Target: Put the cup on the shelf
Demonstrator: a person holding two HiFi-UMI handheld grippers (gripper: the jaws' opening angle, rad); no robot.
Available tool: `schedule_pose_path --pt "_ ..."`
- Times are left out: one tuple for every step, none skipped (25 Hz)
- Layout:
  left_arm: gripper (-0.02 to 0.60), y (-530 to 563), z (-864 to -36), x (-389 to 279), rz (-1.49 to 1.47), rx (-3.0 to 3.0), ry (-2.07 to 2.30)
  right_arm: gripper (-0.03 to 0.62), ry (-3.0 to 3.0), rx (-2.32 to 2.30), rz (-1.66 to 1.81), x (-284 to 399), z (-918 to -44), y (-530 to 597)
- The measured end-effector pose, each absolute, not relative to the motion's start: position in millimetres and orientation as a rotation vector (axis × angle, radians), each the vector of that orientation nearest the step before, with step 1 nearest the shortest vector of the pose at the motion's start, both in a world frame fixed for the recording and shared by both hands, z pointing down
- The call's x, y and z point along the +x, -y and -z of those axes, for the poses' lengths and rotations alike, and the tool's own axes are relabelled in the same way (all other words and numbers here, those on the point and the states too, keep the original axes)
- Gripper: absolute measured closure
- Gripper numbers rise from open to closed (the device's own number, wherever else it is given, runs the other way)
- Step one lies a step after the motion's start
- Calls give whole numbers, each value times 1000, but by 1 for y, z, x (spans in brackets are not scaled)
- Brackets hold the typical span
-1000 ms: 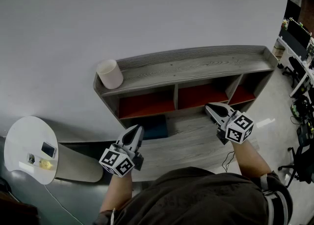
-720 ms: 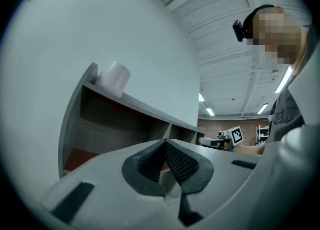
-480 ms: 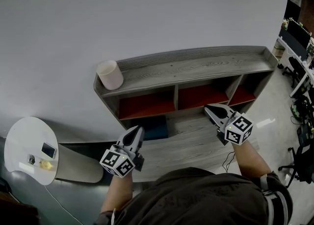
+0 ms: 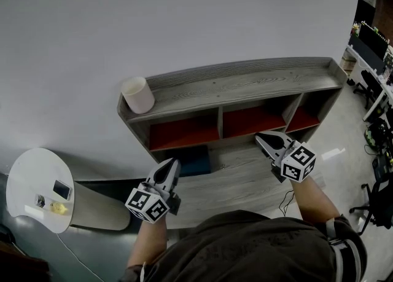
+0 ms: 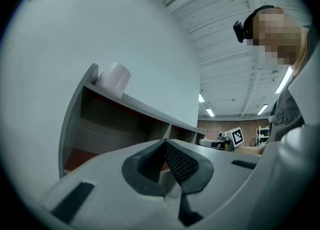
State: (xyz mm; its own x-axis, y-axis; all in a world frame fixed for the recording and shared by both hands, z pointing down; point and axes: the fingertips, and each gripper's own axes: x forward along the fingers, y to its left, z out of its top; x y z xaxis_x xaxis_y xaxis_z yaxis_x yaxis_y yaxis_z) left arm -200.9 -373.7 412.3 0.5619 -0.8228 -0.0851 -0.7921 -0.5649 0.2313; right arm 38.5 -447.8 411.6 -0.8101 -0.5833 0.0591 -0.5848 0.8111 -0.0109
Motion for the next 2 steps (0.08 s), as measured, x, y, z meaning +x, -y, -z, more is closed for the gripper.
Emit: schedule_pose_path --pt "577 374 -412 -201 276 2624 1371 603 2939 949 -46 39 -412 448" --pt "577 373 -412 -201 277 2622 1373 603 2939 949 -48 39 -412 447"
